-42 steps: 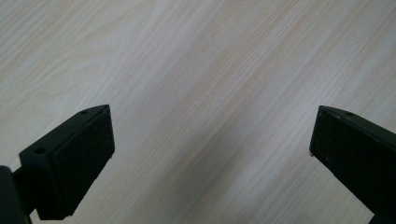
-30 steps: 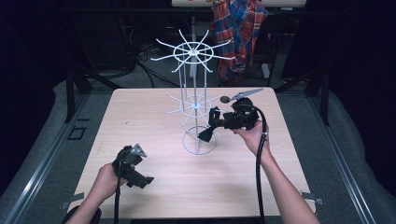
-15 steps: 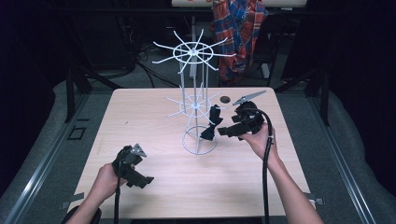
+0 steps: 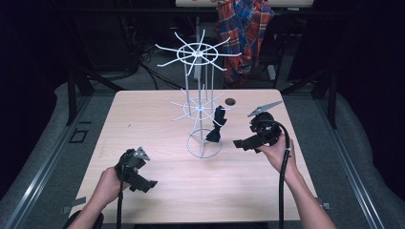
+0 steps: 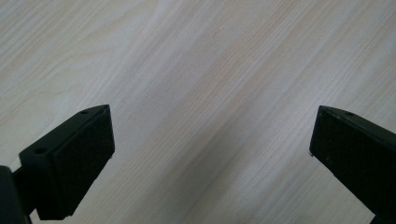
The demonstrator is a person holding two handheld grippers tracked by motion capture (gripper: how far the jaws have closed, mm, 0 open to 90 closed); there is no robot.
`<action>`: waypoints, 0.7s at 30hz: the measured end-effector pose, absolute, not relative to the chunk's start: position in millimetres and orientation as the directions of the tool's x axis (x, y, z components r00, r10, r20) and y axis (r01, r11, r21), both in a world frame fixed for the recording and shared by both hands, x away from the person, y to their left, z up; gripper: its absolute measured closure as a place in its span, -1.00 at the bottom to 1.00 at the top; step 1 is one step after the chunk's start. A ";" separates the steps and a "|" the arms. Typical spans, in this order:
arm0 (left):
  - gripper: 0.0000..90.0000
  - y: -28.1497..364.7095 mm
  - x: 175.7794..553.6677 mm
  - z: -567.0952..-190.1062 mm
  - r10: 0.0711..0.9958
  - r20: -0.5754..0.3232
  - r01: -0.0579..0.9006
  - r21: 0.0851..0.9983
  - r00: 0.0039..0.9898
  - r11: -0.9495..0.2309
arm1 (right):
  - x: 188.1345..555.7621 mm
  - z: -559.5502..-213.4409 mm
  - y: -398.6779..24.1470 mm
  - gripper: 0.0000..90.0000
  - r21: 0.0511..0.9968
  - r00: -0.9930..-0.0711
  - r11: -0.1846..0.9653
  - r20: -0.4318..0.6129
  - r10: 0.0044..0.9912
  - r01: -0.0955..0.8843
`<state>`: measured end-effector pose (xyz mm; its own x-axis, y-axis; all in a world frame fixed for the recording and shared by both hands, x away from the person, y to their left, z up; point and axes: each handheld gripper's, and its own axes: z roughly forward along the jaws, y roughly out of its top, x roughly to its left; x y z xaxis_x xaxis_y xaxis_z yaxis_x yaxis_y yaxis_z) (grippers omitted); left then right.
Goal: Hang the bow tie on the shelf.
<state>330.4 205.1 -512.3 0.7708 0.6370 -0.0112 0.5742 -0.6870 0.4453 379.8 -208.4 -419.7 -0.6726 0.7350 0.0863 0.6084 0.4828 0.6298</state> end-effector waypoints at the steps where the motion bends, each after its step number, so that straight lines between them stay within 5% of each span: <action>1: -1.00 205.1 330.6 -512.2 0.635 -0.010 0.573 0.442 0.773 -0.690 | 378.2 -421.1 -208.9 -0.87 0.624 -0.667 0.487 0.074 0.741 0.610; 21: -1.00 205.0 330.4 -512.5 0.636 -0.003 0.572 0.442 0.771 -0.691 | 347.4 -454.2 -234.4 -0.95 0.514 -0.638 0.520 0.071 0.767 0.682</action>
